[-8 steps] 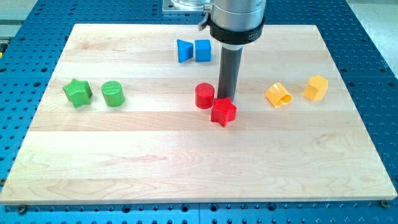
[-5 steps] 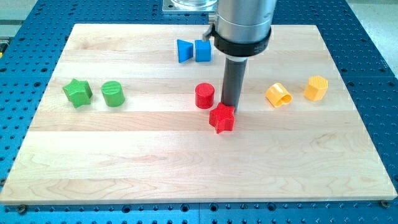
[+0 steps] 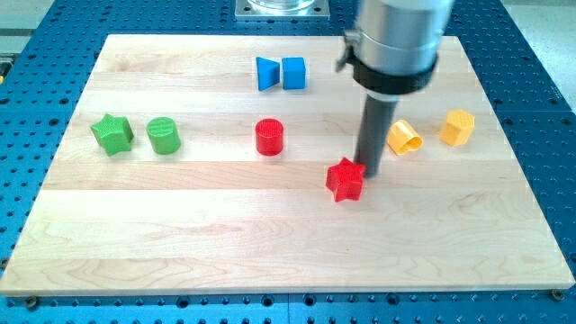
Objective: Push the red star into the red circle
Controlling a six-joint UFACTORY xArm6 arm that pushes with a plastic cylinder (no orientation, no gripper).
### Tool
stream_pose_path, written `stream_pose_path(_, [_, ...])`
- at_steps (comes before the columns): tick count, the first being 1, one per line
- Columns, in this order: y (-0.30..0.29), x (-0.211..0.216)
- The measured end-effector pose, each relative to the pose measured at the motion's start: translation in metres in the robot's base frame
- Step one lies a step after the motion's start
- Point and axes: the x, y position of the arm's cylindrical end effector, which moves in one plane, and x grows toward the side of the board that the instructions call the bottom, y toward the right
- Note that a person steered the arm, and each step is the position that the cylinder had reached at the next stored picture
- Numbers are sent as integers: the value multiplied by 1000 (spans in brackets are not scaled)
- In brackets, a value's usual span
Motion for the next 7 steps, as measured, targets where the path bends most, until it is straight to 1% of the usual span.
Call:
stream_pose_path(1, [-4, 33])
stream_pose_path(2, [38, 48])
stream_pose_path(3, [-10, 49])
stream_pose_path(4, [-82, 43])
stream_pose_path(5, [-128, 13])
stream_pose_path(6, [-133, -1])
stream_pose_path(7, [-129, 14])
